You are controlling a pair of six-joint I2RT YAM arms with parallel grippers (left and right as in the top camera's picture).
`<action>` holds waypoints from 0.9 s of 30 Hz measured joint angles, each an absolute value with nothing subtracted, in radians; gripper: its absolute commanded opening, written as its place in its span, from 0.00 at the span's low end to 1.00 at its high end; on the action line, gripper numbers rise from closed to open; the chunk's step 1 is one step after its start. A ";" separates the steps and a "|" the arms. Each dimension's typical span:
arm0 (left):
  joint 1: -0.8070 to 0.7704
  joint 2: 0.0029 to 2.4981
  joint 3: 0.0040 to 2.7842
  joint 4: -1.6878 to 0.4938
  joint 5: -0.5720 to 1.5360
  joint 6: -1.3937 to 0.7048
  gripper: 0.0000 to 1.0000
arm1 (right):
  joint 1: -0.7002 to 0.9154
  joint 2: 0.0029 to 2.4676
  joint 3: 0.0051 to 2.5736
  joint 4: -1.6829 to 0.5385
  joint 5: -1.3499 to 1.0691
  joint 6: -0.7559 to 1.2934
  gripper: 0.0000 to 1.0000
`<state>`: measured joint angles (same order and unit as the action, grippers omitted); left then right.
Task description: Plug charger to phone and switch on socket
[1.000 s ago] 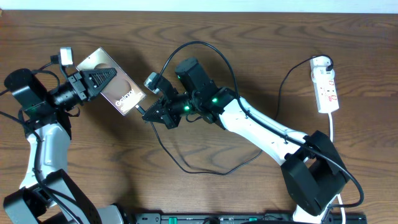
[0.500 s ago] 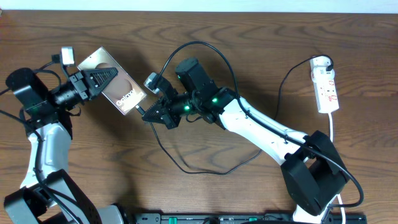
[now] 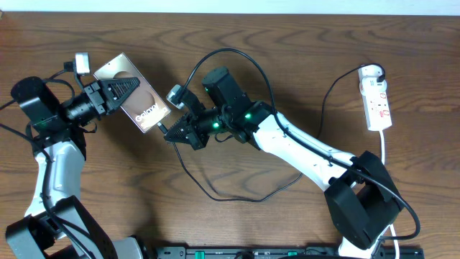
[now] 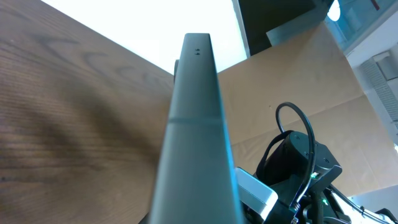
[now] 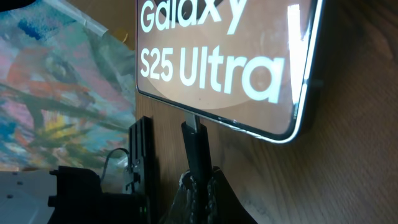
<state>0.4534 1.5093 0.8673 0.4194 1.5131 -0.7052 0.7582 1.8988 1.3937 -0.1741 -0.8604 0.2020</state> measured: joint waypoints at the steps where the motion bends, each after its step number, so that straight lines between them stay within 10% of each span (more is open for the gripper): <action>1: 0.453 1.509 0.867 0.419 1.513 -0.705 0.07 | 0.758 1.899 1.394 -0.174 -0.860 0.204 0.01; 27: 0.448 1.509 0.867 0.419 1.510 -0.698 0.08 | 0.757 1.899 1.394 -0.178 -0.867 0.289 0.01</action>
<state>0.4477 1.5093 0.8673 0.4194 1.5101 -0.6979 0.7567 1.8988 1.3937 -0.1776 -0.8673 0.2893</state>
